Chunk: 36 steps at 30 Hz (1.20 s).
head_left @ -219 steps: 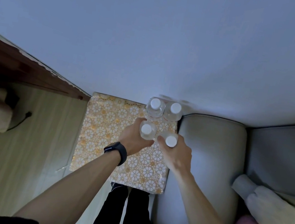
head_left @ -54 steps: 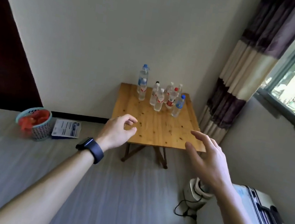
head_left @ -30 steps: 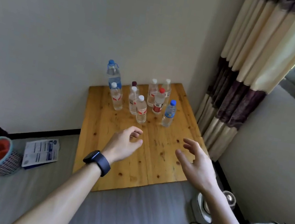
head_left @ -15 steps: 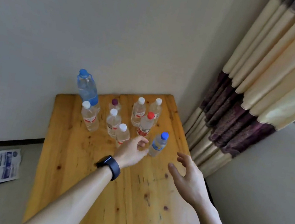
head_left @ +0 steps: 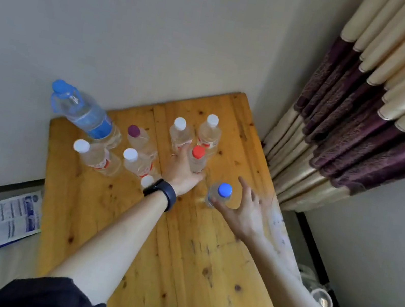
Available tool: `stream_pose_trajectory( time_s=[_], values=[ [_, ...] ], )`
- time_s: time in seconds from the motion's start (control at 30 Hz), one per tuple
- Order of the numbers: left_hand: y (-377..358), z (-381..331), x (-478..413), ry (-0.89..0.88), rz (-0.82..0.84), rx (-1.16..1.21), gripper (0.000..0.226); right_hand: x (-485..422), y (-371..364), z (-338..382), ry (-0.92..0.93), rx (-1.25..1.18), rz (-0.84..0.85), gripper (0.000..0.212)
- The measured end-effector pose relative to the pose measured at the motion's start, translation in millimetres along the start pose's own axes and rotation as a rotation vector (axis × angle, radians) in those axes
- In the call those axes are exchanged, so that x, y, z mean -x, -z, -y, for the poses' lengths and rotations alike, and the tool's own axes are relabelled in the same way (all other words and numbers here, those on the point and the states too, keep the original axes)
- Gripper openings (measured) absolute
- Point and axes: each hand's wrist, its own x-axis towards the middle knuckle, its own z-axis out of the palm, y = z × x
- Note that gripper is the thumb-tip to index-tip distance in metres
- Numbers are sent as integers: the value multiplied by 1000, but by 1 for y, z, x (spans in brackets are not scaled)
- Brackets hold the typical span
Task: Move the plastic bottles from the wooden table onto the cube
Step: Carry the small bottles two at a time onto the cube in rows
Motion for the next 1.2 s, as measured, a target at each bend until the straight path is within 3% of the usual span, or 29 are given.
stream_pose_trajectory(
  time_s=[0.1,0.2,0.27,0.43,0.63,0.8,0.93,1.07,1.2],
  values=[
    [-13,-2,-25,33,16,6,85,-21,-8,0,34,-105,52,80],
    [-26,0,-43,58,-21,53,54,-37,-18,1,32,-128,43,55],
    [-36,5,-44,52,-80,83,41,-41,-24,2,24,-158,48,50],
    [-52,7,-40,27,-189,94,41,-40,-31,2,9,-256,70,49],
    [-43,6,-41,62,-190,98,41,-41,-23,1,11,-263,112,49],
    [-34,22,-14,215,-175,122,37,-40,-8,2,-24,-247,146,58],
    [-20,28,17,223,-155,77,24,-39,1,-1,-91,-327,112,46],
    [-6,29,43,175,-151,158,37,-26,13,-13,-271,-500,96,43],
    [12,21,67,101,-131,213,31,12,34,-25,-362,-664,77,22]
  ],
)
